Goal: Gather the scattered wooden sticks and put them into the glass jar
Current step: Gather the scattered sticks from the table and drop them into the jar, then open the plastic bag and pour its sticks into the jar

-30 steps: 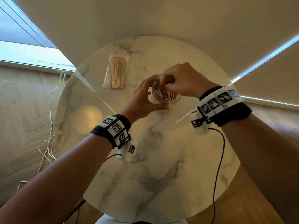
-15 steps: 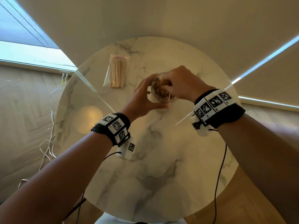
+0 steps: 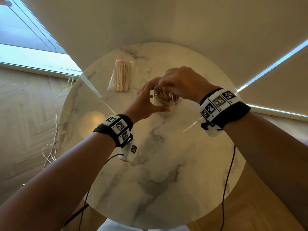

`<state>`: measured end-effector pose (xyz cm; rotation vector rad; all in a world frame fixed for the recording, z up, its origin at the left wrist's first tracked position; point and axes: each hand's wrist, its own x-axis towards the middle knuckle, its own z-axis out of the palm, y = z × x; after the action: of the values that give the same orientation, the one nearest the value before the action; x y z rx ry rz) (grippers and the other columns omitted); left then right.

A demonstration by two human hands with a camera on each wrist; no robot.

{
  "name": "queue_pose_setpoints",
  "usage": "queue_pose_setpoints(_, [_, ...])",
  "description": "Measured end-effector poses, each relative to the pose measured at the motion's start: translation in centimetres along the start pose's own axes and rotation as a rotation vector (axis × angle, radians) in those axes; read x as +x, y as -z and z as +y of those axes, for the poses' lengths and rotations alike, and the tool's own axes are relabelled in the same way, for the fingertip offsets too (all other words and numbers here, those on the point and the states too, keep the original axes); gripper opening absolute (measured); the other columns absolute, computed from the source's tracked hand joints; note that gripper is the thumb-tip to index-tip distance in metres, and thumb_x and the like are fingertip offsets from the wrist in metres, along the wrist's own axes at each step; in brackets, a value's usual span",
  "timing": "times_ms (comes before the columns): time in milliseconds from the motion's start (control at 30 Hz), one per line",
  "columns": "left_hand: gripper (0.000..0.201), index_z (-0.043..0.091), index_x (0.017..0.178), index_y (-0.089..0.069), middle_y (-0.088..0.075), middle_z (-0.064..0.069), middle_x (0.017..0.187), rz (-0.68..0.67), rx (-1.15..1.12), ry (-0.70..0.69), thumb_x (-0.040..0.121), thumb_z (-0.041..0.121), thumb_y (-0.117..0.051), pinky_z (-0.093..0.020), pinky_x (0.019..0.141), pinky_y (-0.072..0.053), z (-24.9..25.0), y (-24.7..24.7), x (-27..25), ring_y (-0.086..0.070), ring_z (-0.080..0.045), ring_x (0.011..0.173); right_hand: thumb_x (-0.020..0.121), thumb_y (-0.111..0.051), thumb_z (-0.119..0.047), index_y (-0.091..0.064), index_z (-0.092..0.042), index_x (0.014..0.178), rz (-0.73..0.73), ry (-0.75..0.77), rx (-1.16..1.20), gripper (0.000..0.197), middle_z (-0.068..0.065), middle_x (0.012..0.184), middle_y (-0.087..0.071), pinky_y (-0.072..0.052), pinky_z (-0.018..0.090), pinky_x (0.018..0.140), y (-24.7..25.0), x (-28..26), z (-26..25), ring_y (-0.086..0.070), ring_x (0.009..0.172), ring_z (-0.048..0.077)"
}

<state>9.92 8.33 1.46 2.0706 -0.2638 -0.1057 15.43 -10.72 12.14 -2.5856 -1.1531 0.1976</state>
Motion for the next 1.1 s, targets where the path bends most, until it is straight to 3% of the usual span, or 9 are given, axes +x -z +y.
queue_pose_setpoints(67, [0.113,0.021,0.156,-0.034,-0.049,-0.001,0.149,-0.002,0.010,0.002,0.065,0.047,-0.095,-0.035,0.100,-0.056,0.1,0.1,0.0,-0.053,-0.013,0.130,0.090,-0.072,-0.010,-0.080,-0.015,0.103,-0.013,0.037,0.033,0.017,0.007,0.104,-0.075,-0.055,0.035,0.073,0.2,-0.2,-0.3,-0.071,0.089,0.028])
queue_pose_setpoints(200, [0.115,0.024,0.158,-0.032,-0.048,0.000,0.150,-0.009,0.040,0.003,0.065,0.044,-0.096,-0.032,0.099,-0.056,0.3,0.2,-0.1,-0.052,-0.011,0.129,0.094,-0.067,-0.010,-0.071,-0.032,0.128,-0.362,-0.059,-0.067,0.040,0.001,0.133,-0.065,-0.056,0.041,0.087,-0.6,-0.7,-0.6,-0.065,0.111,0.028])
queue_pose_setpoints(333, [0.117,0.027,0.160,-0.028,-0.047,0.001,0.152,-0.017,0.074,0.022,0.066,0.046,-0.095,-0.034,0.100,-0.055,0.2,0.2,-0.1,-0.051,-0.012,0.131,0.097,-0.058,-0.008,-0.071,-0.023,0.127,-0.239,-0.084,0.000,0.036,-0.001,0.138,-0.064,-0.055,0.046,0.093,-0.4,-0.5,-0.2,-0.063,0.116,0.024])
queue_pose_setpoints(467, [0.118,0.026,0.161,-0.025,-0.047,0.001,0.153,-0.039,0.082,0.026,0.067,0.044,-0.095,-0.030,0.100,-0.052,0.2,0.2,-0.1,-0.049,-0.012,0.133,0.098,-0.041,-0.028,-0.071,-0.027,0.123,-0.408,-0.105,0.027,0.039,-0.007,0.134,-0.065,-0.049,0.045,0.102,-0.4,-1.2,-1.2,-0.060,0.121,0.018])
queue_pose_setpoints(633, [0.110,0.023,0.163,-0.021,-0.043,-0.005,0.159,-0.155,0.195,0.018,0.078,0.044,-0.088,-0.032,0.111,-0.041,-1.0,1.7,-0.2,-0.046,-0.018,0.140,0.101,-0.043,-0.018,-0.063,-0.017,0.133,-0.014,-0.127,0.234,0.038,-0.001,0.141,-0.059,-0.043,0.038,0.111,-0.1,-3.1,-3.1,-0.051,0.131,0.014])
queue_pose_setpoints(767, [0.083,0.014,0.155,-0.040,-0.043,-0.012,0.158,-0.203,0.363,0.097,0.086,0.036,-0.083,-0.048,0.120,-0.037,-4.5,4.0,-0.9,-0.043,-0.028,0.144,0.100,-0.054,-0.011,-0.065,-0.015,0.127,0.206,-0.110,0.414,0.029,0.001,0.126,-0.065,-0.046,0.026,0.103,-3.2,-6.6,-8.2,-0.058,0.119,0.011])
queue_pose_setpoints(900, [0.076,0.016,0.157,-0.037,-0.026,-0.011,0.168,-0.215,0.472,0.209,0.093,0.033,-0.075,-0.052,0.125,-0.027,-8.2,6.8,-0.5,-0.026,-0.036,0.154,0.100,-0.057,-0.015,-0.066,-0.017,0.124,0.092,-0.197,0.531,0.026,0.000,0.118,-0.066,-0.050,0.033,0.094,-11.2,-11.7,-13.2,-0.061,0.110,0.016])
queue_pose_setpoints(1000, [0.077,0.015,0.159,-0.029,-0.016,-0.010,0.170,-0.229,0.600,0.218,0.096,0.037,-0.066,-0.057,0.127,-0.019,-10.5,8.6,-0.1,-0.012,-0.039,0.158,0.107,-0.047,-0.030,-0.066,-0.021,0.120,-0.045,-0.268,0.536,0.025,-0.003,0.117,-0.064,-0.051,0.036,0.093,-17.0,-16.4,-17.0,-0.061,0.109,0.018])
queue_pose_setpoints(1100, [0.072,0.014,0.160,-0.025,-0.016,-0.011,0.170,-0.272,0.631,0.188,0.098,0.033,-0.056,-0.056,0.129,-0.011,-12.4,9.6,-0.4,-0.008,-0.040,0.159,0.107,-0.048,-0.035,-0.067,-0.027,0.117,-0.013,-0.316,0.541,0.023,-0.008,0.118,-0.064,-0.050,0.023,0.096,-21.0,-20.6,-21.0,-0.064,0.111,0.011])
